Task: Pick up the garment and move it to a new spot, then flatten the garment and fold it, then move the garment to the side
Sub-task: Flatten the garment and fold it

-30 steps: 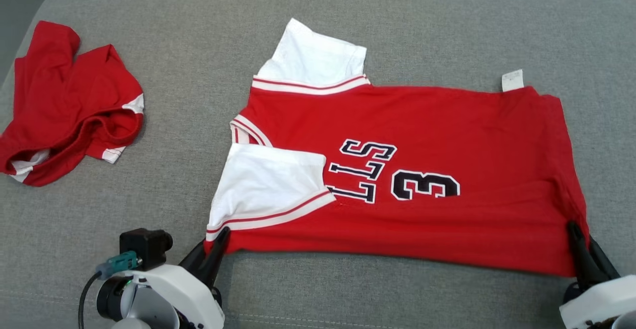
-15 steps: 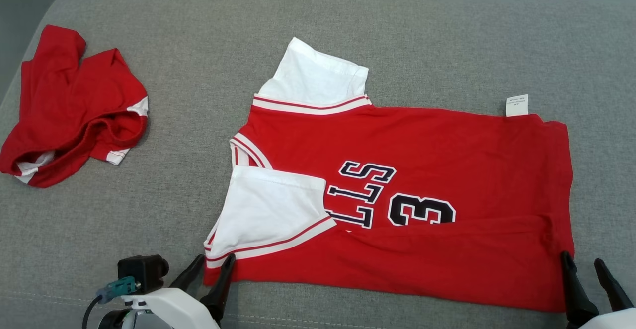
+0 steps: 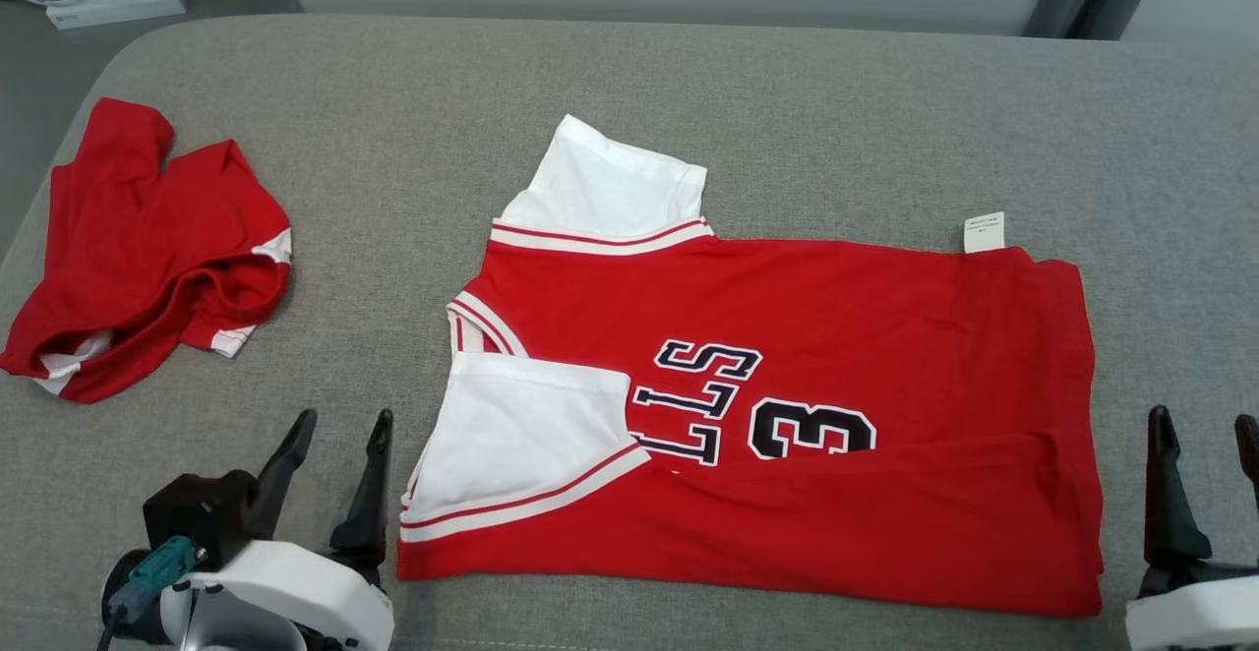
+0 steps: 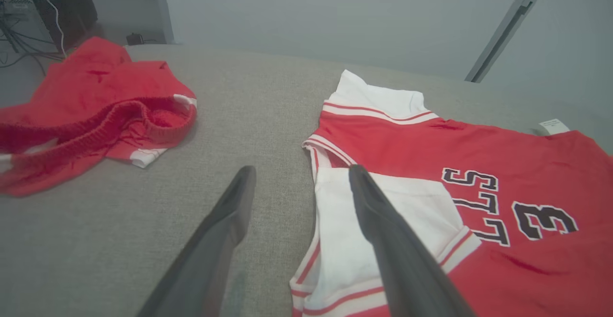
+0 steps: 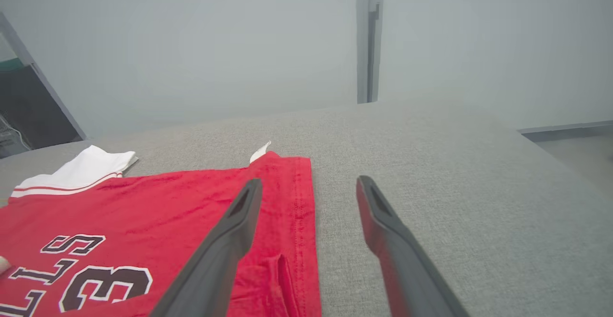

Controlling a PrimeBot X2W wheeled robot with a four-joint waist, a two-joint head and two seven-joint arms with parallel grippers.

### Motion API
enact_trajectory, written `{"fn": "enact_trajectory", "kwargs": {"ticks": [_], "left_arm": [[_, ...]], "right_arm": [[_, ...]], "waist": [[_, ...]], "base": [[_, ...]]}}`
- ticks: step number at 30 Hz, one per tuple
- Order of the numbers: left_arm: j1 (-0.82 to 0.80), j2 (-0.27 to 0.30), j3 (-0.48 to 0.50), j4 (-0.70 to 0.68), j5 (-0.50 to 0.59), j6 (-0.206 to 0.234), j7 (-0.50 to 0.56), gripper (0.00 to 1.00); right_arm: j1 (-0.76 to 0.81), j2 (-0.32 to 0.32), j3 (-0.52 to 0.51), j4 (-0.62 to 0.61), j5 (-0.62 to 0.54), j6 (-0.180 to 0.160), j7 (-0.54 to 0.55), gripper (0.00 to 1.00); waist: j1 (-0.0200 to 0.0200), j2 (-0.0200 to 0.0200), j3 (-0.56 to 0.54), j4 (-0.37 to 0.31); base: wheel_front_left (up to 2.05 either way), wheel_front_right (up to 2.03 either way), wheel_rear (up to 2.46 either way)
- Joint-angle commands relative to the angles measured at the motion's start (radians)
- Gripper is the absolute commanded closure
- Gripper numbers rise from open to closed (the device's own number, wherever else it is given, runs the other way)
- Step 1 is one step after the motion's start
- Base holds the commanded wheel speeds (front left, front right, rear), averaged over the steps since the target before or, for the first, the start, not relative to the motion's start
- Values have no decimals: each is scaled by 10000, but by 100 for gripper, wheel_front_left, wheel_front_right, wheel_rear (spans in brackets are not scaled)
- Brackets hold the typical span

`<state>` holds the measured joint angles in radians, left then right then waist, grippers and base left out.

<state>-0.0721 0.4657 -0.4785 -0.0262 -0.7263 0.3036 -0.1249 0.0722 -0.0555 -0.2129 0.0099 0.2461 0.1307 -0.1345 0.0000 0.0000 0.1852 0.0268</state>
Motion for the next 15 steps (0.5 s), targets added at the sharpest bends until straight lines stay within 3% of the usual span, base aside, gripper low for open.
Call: {"fn": "enact_trajectory", "kwargs": {"ticks": [1, 8, 15], "left_arm": [[-563, 353, 468, -408, 166, 183, -106, 0], [-646, 540, 443, -1088, 394, 507, 136, 0], [-1284, 577, 265, -1201, 441, 276, 472, 0]], "right_arm": [[-341, -155, 330, -408, -204, 0, -195, 0], [-482, -45, 858, -530, -488, 0, -370, 0], [-941, 8, 1047, -333, -354, 0, -368, 0]], "waist": [[0, 0, -56, -89], [0, 0, 1, -425], [0, 0, 472, -708]], "base": [[0, 0, 0], [0, 0, 0], [0, 0, 0]]}}
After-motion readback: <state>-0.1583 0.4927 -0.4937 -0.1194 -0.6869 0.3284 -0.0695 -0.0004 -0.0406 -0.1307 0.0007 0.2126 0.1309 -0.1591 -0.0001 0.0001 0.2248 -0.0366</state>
